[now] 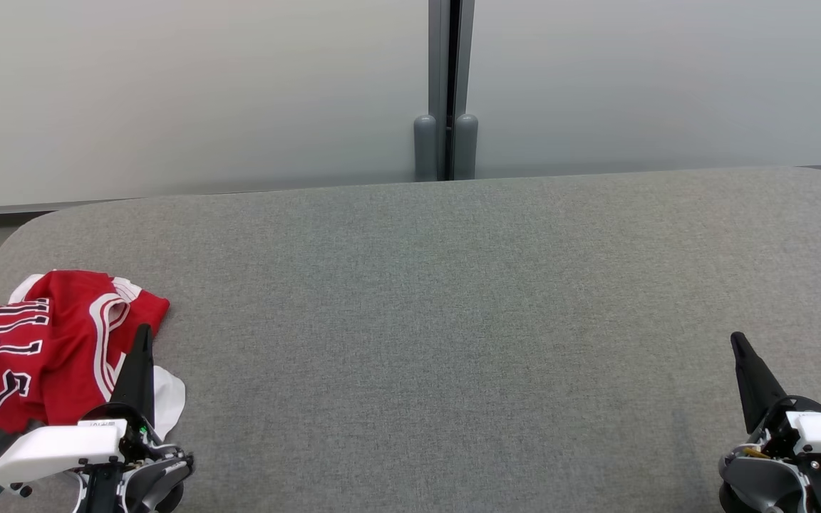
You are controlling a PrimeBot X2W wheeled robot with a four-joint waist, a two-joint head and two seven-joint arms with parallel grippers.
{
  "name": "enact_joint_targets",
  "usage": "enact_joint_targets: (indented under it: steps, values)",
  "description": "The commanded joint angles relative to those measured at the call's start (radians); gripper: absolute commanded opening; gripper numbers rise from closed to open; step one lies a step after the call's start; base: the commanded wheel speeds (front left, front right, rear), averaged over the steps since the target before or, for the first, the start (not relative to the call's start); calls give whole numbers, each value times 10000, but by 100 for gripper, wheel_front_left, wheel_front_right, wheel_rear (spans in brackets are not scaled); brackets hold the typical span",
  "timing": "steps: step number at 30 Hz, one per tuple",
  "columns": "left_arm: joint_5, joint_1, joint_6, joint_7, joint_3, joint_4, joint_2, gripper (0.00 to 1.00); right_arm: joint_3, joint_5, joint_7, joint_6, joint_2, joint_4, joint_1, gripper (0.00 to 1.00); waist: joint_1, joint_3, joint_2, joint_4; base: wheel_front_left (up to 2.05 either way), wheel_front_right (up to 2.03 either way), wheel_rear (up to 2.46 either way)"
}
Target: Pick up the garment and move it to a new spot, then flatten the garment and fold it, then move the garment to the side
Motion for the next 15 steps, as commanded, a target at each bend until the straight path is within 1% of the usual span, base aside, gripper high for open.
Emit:
enact_joint_targets:
  steps: [1, 15]
  values:
    - [-7, -141, -33, 26, 34, -26, 56, 0, -8, 19, 24, 5, -52, -34, -87, 0, 0, 0, 0, 0, 0, 0, 0]
    - [-6, -141, -33, 24, 34, -27, 56, 0, -8, 19, 24, 5, -52, -34, -88, 0, 0, 0, 0, 0, 0, 0, 0]
